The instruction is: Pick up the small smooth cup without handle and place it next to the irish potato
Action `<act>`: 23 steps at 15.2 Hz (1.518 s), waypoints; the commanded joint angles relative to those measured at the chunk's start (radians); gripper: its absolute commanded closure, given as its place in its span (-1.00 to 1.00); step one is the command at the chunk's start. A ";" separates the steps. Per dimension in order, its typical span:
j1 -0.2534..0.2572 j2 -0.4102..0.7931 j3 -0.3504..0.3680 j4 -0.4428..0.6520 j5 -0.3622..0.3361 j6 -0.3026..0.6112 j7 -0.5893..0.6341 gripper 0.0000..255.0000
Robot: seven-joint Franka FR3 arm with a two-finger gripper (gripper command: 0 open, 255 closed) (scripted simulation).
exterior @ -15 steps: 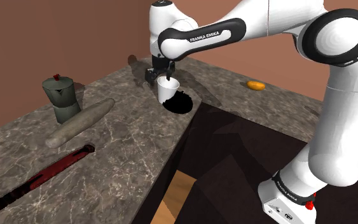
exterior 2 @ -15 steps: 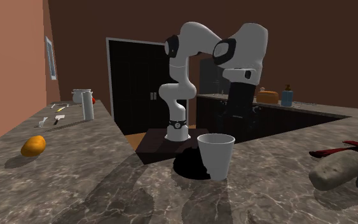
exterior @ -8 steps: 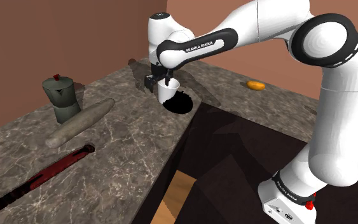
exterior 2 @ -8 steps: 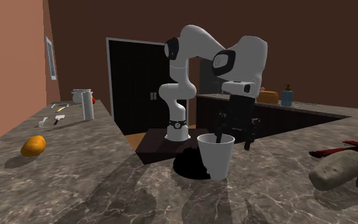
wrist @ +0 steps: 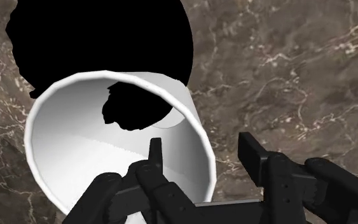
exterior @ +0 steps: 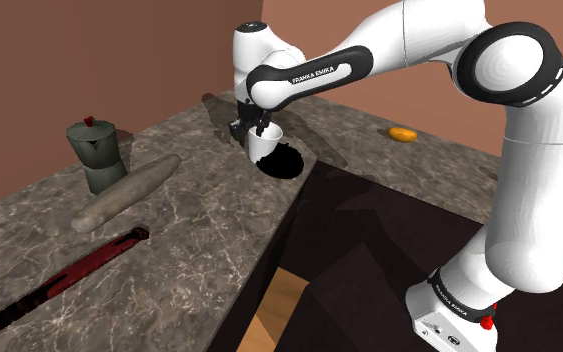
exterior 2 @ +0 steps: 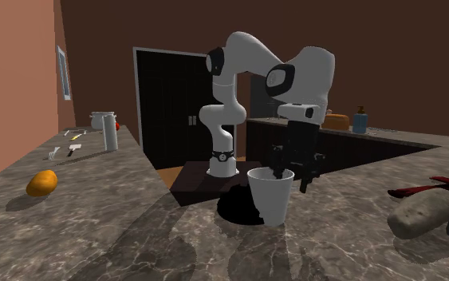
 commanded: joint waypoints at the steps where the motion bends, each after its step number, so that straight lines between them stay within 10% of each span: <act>1: 0.000 0.000 0.000 0.000 0.000 0.000 0.000 1.00; 23: -0.002 -0.061 0.017 0.097 0.041 -0.149 -0.052 1.00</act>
